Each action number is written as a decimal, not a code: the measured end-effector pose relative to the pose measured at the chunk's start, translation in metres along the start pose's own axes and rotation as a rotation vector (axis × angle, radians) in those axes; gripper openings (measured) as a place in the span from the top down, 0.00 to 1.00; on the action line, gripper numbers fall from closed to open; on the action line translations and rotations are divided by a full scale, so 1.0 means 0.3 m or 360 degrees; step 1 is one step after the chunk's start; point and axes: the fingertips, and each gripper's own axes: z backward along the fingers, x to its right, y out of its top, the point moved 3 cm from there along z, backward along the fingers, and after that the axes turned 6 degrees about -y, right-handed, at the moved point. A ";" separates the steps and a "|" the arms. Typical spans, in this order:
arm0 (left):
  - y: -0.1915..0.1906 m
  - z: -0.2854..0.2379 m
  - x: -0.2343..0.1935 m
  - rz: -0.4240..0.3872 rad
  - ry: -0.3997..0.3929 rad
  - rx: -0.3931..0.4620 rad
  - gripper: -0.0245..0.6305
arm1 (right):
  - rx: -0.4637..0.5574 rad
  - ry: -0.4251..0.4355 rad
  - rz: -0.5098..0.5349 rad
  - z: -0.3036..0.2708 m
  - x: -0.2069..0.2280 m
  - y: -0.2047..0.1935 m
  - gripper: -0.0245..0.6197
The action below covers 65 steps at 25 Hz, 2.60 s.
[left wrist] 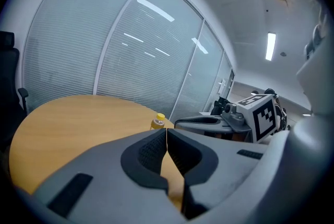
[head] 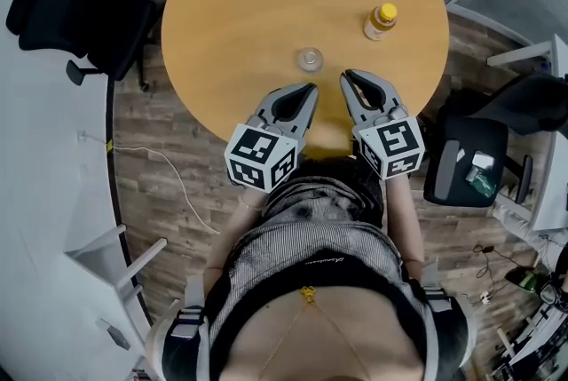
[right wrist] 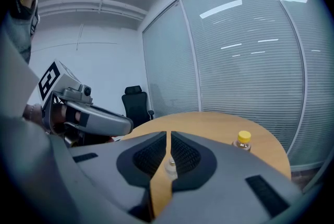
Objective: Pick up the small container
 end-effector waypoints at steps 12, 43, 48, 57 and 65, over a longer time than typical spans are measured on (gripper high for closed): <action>0.022 -0.001 -0.073 0.0000 -0.0142 -0.0043 0.93 | -0.0002 -0.0044 -0.0099 -0.082 -0.019 0.023 0.90; 0.025 0.131 -0.289 0.0023 -0.0415 -0.0143 0.93 | -0.0031 -0.0329 -0.0224 -0.208 -0.157 0.030 0.90; 0.030 0.142 -0.310 0.0023 -0.0432 -0.0151 0.93 | -0.0034 -0.0335 -0.0220 -0.238 -0.168 0.039 0.90; 0.030 0.128 -0.321 -0.0002 -0.0441 -0.0162 0.93 | -0.0062 -0.0341 -0.0209 -0.268 -0.167 0.026 0.90; 0.026 0.134 -0.339 0.0007 -0.0445 -0.0176 0.93 | -0.0114 -0.0339 -0.0185 -0.302 -0.173 0.003 0.90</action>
